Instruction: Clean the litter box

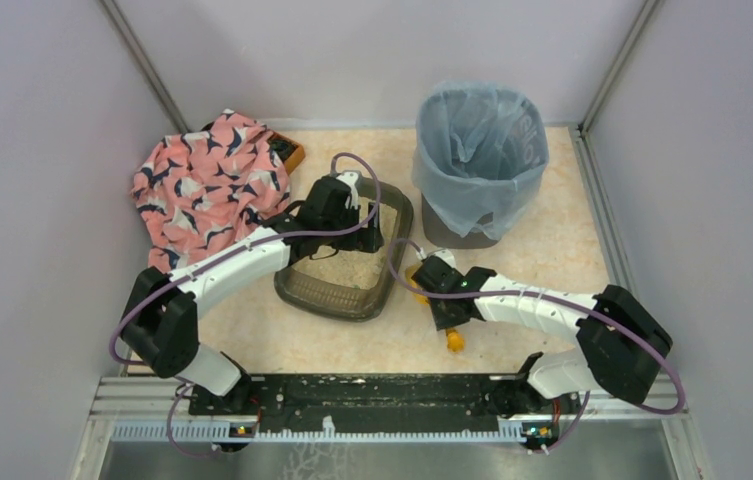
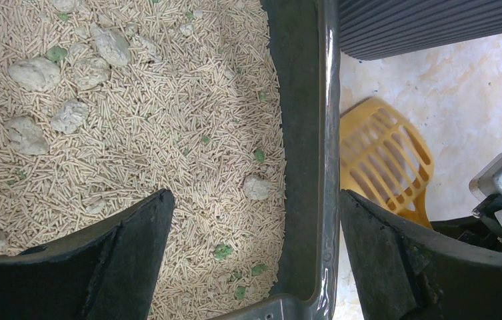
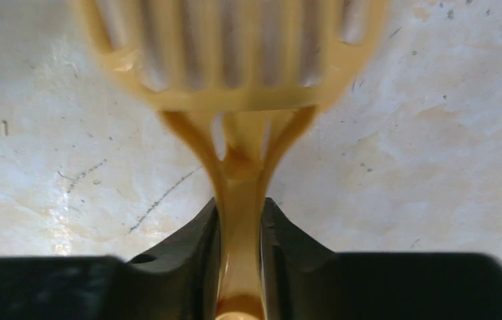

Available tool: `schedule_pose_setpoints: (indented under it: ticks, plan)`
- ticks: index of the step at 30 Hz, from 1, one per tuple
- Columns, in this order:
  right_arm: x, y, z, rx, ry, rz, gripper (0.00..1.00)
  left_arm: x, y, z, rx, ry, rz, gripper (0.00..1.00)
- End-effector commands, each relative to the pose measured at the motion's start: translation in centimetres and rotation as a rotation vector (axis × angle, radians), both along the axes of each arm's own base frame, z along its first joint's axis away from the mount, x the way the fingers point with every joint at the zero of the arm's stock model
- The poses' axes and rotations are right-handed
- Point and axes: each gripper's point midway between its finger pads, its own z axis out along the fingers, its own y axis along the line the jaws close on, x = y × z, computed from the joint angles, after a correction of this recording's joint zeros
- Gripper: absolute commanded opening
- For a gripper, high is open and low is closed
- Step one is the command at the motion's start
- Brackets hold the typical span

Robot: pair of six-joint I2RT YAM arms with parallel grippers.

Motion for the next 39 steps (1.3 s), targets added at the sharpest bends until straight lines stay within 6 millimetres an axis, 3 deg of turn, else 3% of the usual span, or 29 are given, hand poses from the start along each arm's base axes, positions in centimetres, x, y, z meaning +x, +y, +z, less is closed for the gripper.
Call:
schedule_pose_setpoints:
  ticks: [1, 5, 10, 16, 20, 23, 27, 31, 34, 39]
  plan:
    - [0.5, 0.6, 0.5, 0.024, -0.034, -0.005, 0.18, -0.2, 0.1, -0.3, 0.003, 0.01, -0.002, 0.99]
    - [0.6, 0.4, 0.9, 0.019, -0.046, -0.011, 0.0, -0.3, -0.1, -0.3, -0.003, 0.016, -0.005, 0.99]
    - [1.1, 0.5, 2.6, 0.048, -0.091, -0.02, 0.0, -0.3, -0.1, 0.1, -0.01, 0.011, -0.003, 0.99]
    - [1.3, -0.1, 6.4, 0.106, -0.175, -0.021, 0.0, -0.2, -0.1, 1.0, -0.03, -0.005, 0.005, 0.99]
    - [0.5, 1.2, 8.6, 0.22, -0.182, 0.04, 0.0, 0.1, -0.1, 1.7, -0.042, -0.025, 0.018, 0.99]
    - [-0.5, 3.6, 10.8, 0.373, -0.178, 0.142, 0.0, 0.4, 0.0, 2.4, -0.05, -0.06, 0.024, 0.99]
    - [-2.4, 7.0, 15.5, 0.636, -0.208, 0.305, 0.0, 0.3, -0.1, 4.6, -0.077, -0.189, -0.055, 0.99]
    - [-3.9, 8.1, 20.3, 0.797, -0.282, 0.433, 0.0, -0.1, 1.3, 8.0, -0.111, -0.376, -0.074, 0.99]
    - [-4.7, 8.3, 21.5, 0.833, -0.291, 0.496, 0.0, -1.0, 1.9, 10.7, -0.177, -0.518, -0.099, 0.99]
    - [-7.2, 10.2, 23.0, 0.942, -0.213, 0.664, 0.0, -3.9, 1.7, 13.2, -0.29, -0.615, -0.21, 0.99]
